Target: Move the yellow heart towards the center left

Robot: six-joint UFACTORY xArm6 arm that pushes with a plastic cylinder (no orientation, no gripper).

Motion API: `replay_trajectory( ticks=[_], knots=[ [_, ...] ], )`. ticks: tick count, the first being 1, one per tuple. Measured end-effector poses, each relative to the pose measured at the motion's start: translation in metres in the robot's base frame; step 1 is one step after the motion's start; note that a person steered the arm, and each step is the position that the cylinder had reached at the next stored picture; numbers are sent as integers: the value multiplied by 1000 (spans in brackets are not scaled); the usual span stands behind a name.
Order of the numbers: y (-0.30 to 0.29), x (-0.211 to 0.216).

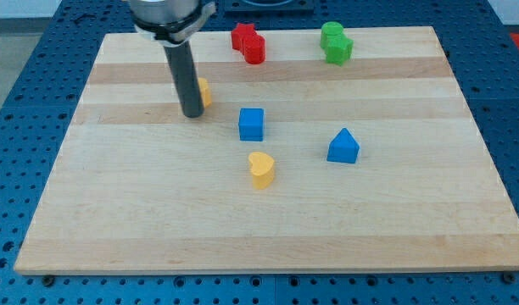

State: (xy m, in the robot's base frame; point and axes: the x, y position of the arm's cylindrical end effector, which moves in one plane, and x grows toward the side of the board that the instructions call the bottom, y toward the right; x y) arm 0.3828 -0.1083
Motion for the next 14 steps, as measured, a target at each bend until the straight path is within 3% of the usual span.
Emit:
replay_trajectory(
  ticks=[1, 2, 4, 6, 7, 9, 11, 12, 14],
  knots=[
    [3, -22],
    [-14, -7],
    [-27, 108],
    [89, 177],
    [122, 160],
    [57, 119],
    [111, 100],
    [110, 84],
    [49, 70]
  ],
)
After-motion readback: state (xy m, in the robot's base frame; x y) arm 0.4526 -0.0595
